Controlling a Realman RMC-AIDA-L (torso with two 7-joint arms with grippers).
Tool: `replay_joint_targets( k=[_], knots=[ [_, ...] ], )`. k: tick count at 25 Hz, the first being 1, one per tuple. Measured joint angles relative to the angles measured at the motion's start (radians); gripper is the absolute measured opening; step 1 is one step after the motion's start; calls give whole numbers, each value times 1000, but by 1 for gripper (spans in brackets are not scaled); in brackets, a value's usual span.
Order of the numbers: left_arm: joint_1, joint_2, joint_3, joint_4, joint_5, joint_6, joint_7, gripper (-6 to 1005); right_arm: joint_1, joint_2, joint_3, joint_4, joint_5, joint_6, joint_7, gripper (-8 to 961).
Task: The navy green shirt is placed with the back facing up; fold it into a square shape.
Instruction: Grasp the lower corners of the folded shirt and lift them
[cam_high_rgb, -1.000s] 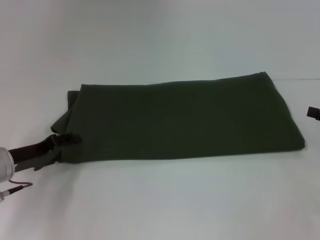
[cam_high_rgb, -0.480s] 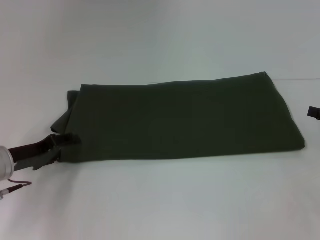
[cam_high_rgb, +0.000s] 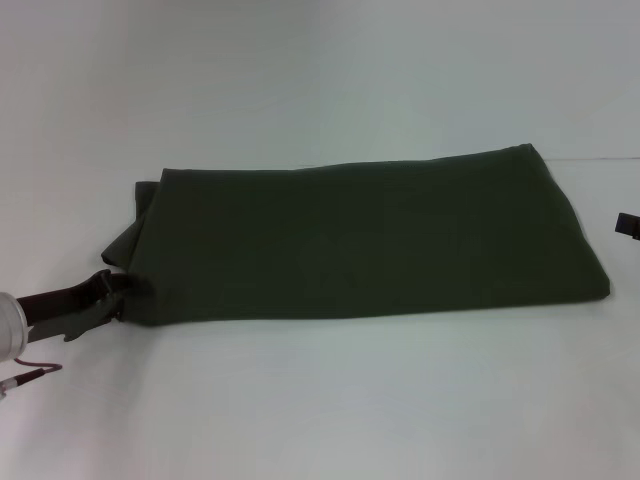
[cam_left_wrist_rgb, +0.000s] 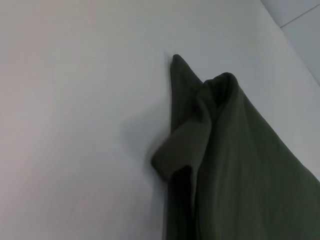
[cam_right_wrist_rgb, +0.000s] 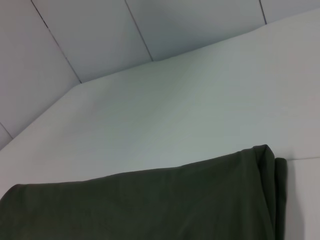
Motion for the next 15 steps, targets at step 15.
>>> replay_joint_targets(
  k=[15],
  knots=[
    [-14,6,8,-13,31,-12,-11,227,3,-8,0,2,0,-3,8,665]
  ],
)
